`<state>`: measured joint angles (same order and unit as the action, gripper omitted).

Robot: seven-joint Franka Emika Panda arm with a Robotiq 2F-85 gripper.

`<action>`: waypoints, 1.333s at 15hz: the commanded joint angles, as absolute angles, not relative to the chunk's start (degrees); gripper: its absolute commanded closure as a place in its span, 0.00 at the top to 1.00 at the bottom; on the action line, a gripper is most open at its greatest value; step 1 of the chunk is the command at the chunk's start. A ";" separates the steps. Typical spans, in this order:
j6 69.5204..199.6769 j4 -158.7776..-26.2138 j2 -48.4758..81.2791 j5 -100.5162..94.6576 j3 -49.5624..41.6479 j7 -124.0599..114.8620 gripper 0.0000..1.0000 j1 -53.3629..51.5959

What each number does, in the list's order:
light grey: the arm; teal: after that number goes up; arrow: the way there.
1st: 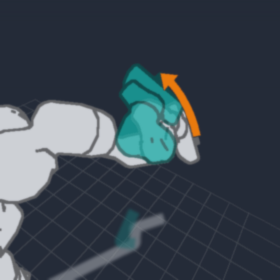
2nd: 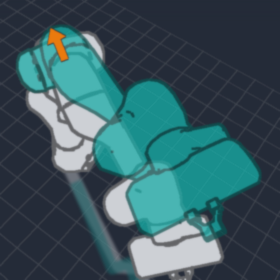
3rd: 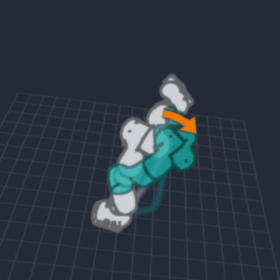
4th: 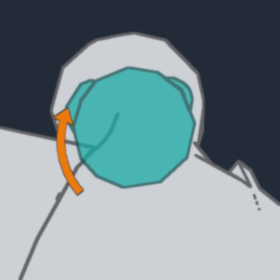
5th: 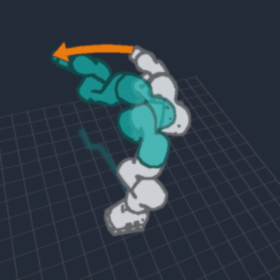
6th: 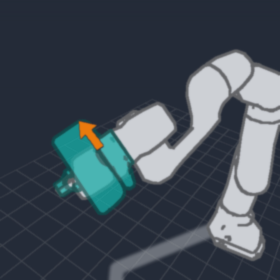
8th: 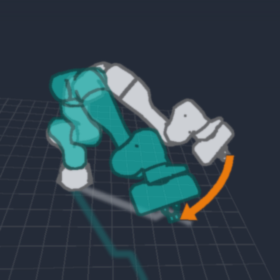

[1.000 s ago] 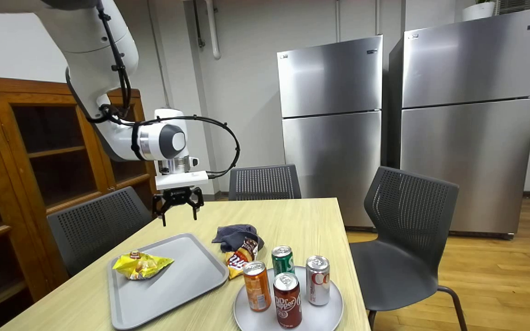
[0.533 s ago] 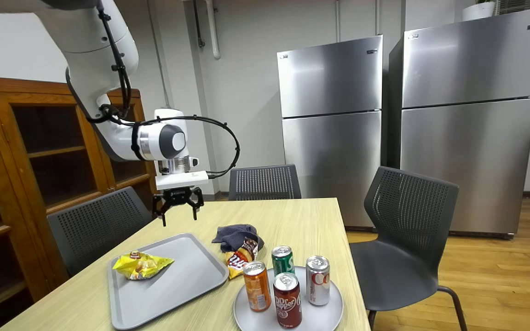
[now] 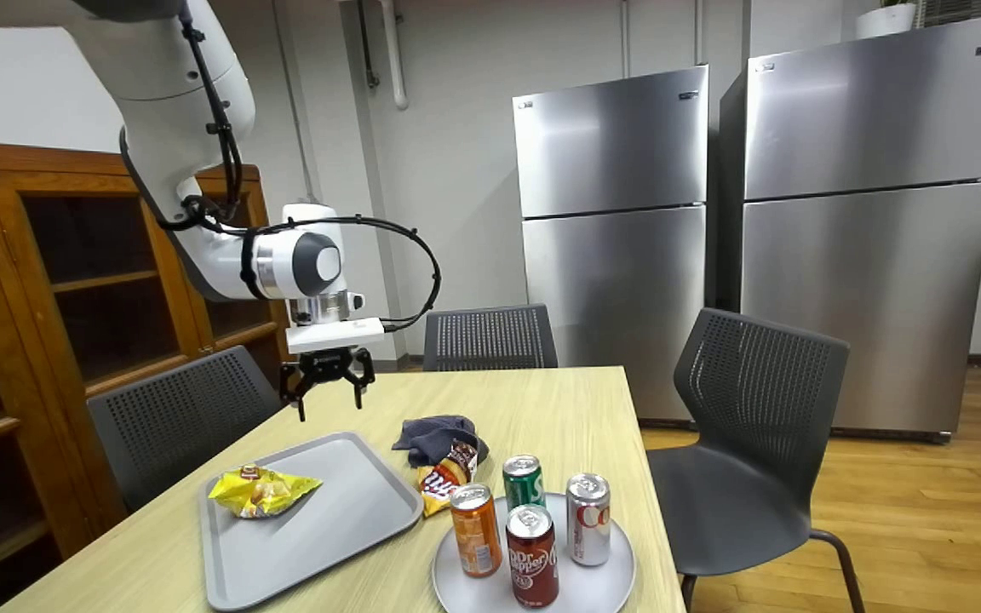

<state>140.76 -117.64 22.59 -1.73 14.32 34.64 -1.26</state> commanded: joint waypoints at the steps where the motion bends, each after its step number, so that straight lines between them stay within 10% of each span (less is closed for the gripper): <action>1: 142.16 -117.24 23.02 -3.72 14.76 37.68 1.00 -3.07; 20: 144.91 -114.47 30.69 1.50 21.22 72.90 1.00 -3.19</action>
<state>145.06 -114.68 30.72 0.92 21.89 72.60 -2.47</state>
